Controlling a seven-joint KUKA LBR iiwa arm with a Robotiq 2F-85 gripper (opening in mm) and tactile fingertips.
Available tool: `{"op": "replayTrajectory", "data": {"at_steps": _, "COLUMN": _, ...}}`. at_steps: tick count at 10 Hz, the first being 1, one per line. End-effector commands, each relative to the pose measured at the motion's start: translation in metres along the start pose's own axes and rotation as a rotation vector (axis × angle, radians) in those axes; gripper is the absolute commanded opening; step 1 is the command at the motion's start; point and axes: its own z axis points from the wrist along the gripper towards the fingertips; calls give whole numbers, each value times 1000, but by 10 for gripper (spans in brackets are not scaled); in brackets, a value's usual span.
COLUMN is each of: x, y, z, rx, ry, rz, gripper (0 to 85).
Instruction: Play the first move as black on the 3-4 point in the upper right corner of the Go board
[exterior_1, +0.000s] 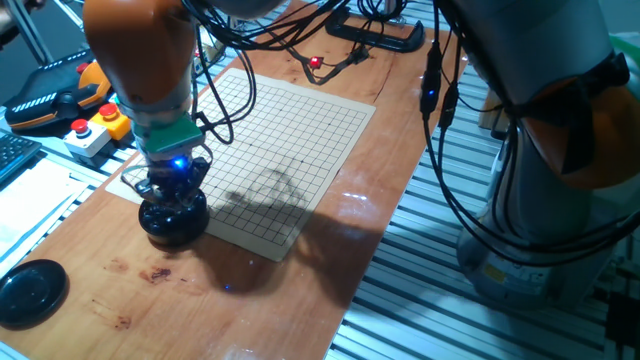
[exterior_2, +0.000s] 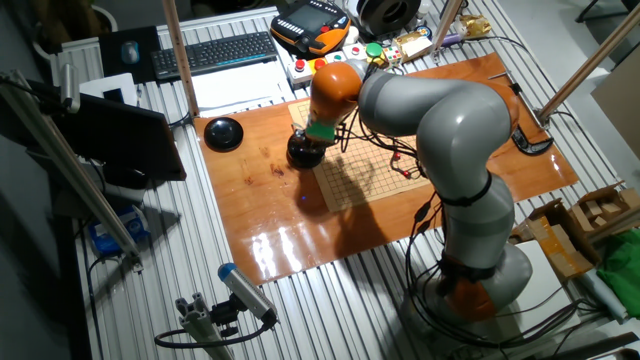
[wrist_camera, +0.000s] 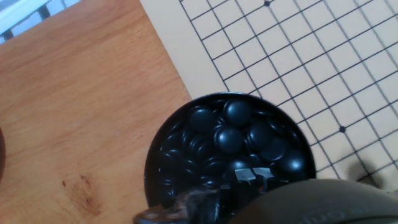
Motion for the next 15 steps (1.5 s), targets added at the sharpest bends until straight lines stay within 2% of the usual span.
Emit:
{"op": "replayTrajectory", "data": {"at_steps": 1, "x": 2, "y": 3, "z": 0, "rx": -8, "ry": -1, "rz": 13, "gripper": 183}}
{"op": "replayTrajectory", "data": {"at_steps": 3, "x": 6, "y": 8, "z": 3, "rx": -27, "ry": -5, "rz": 27, "gripper": 263}}
{"op": "replayTrajectory", "data": {"at_steps": 4, "x": 7, "y": 9, "z": 4, "rx": -34, "ry": -6, "rz": 34, "gripper": 267}}
{"op": "replayTrajectory", "data": {"at_steps": 12, "x": 11, "y": 13, "z": 8, "rx": -30, "ry": -22, "rz": 36, "gripper": 267}}
{"op": "replayTrajectory", "data": {"at_steps": 15, "x": 9, "y": 13, "z": 9, "rx": -12, "ry": -39, "rz": 18, "gripper": 267}}
